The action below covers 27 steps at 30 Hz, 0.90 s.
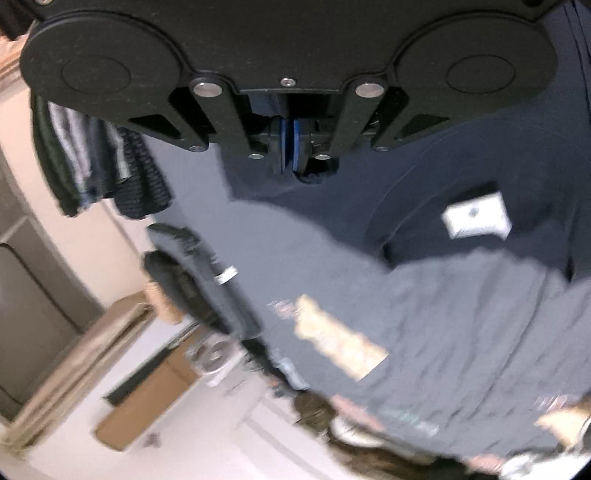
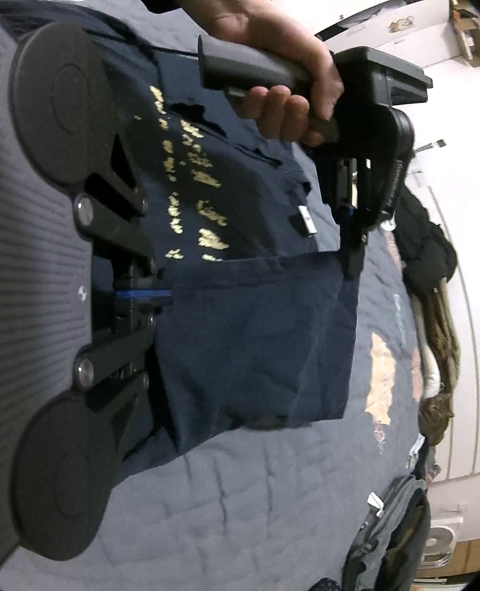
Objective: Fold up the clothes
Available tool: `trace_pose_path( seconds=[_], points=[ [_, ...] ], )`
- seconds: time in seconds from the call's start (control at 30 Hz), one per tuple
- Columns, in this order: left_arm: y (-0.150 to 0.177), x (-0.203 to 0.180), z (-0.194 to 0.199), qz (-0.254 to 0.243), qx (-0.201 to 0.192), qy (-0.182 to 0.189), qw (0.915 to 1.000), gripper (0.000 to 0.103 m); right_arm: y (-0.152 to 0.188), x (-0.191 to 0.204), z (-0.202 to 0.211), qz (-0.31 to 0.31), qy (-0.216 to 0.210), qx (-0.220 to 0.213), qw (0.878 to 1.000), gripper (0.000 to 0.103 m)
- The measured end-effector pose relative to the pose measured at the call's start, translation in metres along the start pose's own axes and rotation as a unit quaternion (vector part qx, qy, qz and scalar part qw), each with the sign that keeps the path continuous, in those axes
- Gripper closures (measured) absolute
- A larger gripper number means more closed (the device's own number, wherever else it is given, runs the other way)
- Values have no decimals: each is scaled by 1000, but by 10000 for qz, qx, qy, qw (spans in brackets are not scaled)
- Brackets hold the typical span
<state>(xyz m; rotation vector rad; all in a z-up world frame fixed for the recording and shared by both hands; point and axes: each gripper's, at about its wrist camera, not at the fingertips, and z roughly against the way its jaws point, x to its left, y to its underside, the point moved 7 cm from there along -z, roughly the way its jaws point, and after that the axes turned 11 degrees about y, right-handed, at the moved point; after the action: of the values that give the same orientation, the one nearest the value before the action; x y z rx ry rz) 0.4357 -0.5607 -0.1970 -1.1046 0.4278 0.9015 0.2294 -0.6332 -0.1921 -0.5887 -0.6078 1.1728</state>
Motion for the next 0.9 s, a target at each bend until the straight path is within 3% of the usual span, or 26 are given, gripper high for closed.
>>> trace_pose_path(
  seconds=[0.1,0.17,0.3,0.4,0.53,0.57,0.63,0.9],
  points=[
    [13,13,-1,286,-28,68,9996,86,-4,-1,4,-34,29,-213,9998,99],
    [22,14,-2,403,-68,241,9989,63,-6,1,5,-37,53,-337,9994,97],
    [28,15,-10,383,-58,236,9990,61,0,16,-8,118,262,-403,9988,90],
    [28,16,-17,366,-13,177,9992,65,6,18,-17,56,543,-413,9977,86],
    [29,17,-26,338,38,106,9994,96,8,16,-19,150,894,-464,9948,85],
    [29,16,-25,319,20,119,9994,100,9,14,-20,120,887,-447,9950,87],
    [29,16,-21,329,12,96,9994,101,11,13,-20,207,837,-396,9955,103],
    [34,22,-8,460,77,-157,9988,101,9,10,-9,474,195,96,9986,103]
  ],
)
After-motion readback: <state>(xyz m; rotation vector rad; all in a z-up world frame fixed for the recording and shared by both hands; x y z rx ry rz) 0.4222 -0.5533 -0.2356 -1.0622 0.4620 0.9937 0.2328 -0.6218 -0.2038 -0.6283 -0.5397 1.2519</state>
